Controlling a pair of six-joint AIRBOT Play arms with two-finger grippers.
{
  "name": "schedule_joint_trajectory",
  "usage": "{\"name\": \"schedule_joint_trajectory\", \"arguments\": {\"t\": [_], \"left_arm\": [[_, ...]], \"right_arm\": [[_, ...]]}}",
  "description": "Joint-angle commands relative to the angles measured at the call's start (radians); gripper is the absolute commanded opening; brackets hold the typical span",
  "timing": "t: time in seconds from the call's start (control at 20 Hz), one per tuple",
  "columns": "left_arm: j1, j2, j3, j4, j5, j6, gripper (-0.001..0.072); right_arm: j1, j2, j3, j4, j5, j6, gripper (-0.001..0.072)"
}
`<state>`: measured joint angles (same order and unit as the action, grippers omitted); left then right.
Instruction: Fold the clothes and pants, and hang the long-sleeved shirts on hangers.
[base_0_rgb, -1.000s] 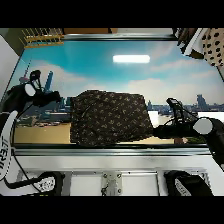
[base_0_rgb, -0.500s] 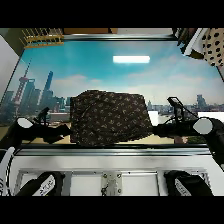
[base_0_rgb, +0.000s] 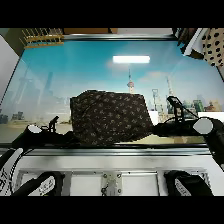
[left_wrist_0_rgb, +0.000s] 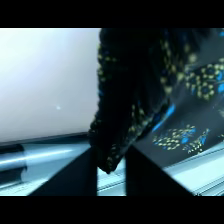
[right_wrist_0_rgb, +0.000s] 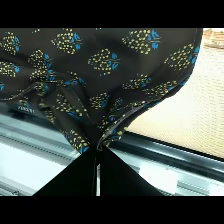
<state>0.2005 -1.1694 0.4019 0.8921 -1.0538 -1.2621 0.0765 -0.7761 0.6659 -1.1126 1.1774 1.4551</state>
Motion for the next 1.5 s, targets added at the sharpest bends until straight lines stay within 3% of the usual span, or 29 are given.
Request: {"name": "schedule_joint_trajectory", "arguments": {"t": [0.0, 0.25, 0.55, 0.75, 0.95, 1.1, 1.2, 1.3, 1.45], "left_arm": [[-0.054, 0.003, 0.013, -0.024, 0.017, -0.003, 0.0013], [-0.053, 0.223, 0.253, -0.021, -0.04, -0.066, 0.001], [-0.053, 0.477, 0.749, -0.022, -0.122, -0.178, 0.001], [-0.053, 0.64, 0.958, -0.021, -0.125, -0.264, 0.001], [-0.053, 0.761, 1.033, -0.02, -0.127, -0.38, 0.001], [-0.053, 0.787, 1.043, -0.018, -0.164, -0.459, 0.001], [-0.053, 0.746, 1.043, 0.028, -0.263, -0.505, 0.001], [-0.053, 0.658, 1.034, 0.076, -0.386, -0.531, 0.001], [-0.057, 0.512, 0.902, 0.085, -0.41, -0.531, 0.001]], "right_arm": [[0.0, 0.001, 0.001, 0.002, -0.015, -0.001, 0.0007], [-0.001, 0.001, 0.132, -0.063, -0.082, -0.001, 0.0007], [-0.003, 0.001, 0.725, -0.294, -0.09, -0.001, 0.0006], [-0.002, 0.003, 1.044, -0.298, -0.1, -0.004, 0.0006], [-0.002, 0.04, 1.131, -0.299, -0.103, -0.004, 0.0006], [-0.002, 0.056, 1.131, -0.298, -0.113, 0.012, 0.0005], [-0.002, 0.032, 1.131, -0.298, -0.111, 0.065, 0.0005], [-0.002, -0.037, 1.131, -0.298, -0.093, 0.122, 0.0005], [0.0, -0.227, 1.131, -0.247, -0.032, 0.15, 0.0005]]}}
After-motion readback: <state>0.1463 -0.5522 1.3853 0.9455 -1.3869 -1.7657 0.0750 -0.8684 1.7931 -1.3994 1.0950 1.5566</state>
